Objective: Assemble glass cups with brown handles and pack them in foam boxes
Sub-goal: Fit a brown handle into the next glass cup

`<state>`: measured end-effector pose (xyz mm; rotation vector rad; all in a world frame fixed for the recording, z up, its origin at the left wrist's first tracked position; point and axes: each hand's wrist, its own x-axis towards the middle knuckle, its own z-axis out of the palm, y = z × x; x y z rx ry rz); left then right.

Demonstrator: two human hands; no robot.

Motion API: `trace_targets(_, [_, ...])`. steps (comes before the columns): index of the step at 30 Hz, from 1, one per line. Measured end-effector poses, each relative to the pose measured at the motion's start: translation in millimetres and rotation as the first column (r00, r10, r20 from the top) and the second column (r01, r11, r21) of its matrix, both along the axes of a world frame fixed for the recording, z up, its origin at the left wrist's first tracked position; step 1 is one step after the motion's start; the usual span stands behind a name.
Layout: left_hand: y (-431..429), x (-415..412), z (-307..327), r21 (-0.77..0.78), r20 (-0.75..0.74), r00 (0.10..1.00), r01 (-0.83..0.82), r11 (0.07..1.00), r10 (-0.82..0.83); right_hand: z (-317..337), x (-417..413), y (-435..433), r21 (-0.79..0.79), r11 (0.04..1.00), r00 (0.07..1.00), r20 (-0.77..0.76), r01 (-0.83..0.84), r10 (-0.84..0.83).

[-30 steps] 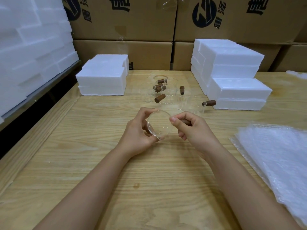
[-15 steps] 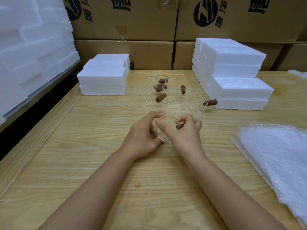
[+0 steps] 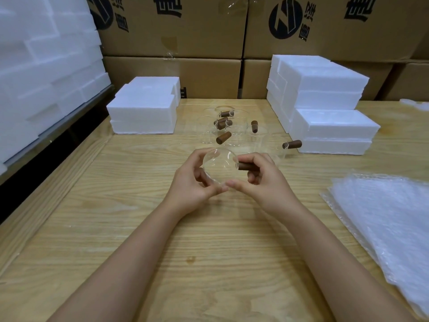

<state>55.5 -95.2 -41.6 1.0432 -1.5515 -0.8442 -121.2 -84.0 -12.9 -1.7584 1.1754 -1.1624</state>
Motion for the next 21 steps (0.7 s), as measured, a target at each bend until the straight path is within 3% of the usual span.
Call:
trace_targets(6, [0.7,1.6,2.8,0.052,-0.057,0.994,0.098,0.994,-0.095,3.2,-9.3,-2.4,0.018,0.998,0.980,0.187,-0.067,0.062])
trace_targets(14, [3.2,2.7,7.4,0.087,-0.174,0.963,0.223,0.971,-0.206,0.6,-6.8,-8.6,0.061,0.996,0.932,0.356,0.059,-0.076])
trace_targets(18, [2.7,0.6,5.4,0.067,-0.145,0.957,0.263,0.963,-0.251,1.0,-7.1,-11.6,0.131,0.987,0.885,0.444,0.092,-0.142])
trace_targets(21, [1.8,-0.3,5.1,0.046,-0.111,0.974,0.205,0.978,-0.199,-0.9,-4.3,-13.0,0.215,0.973,0.872,0.457,0.084,-0.177])
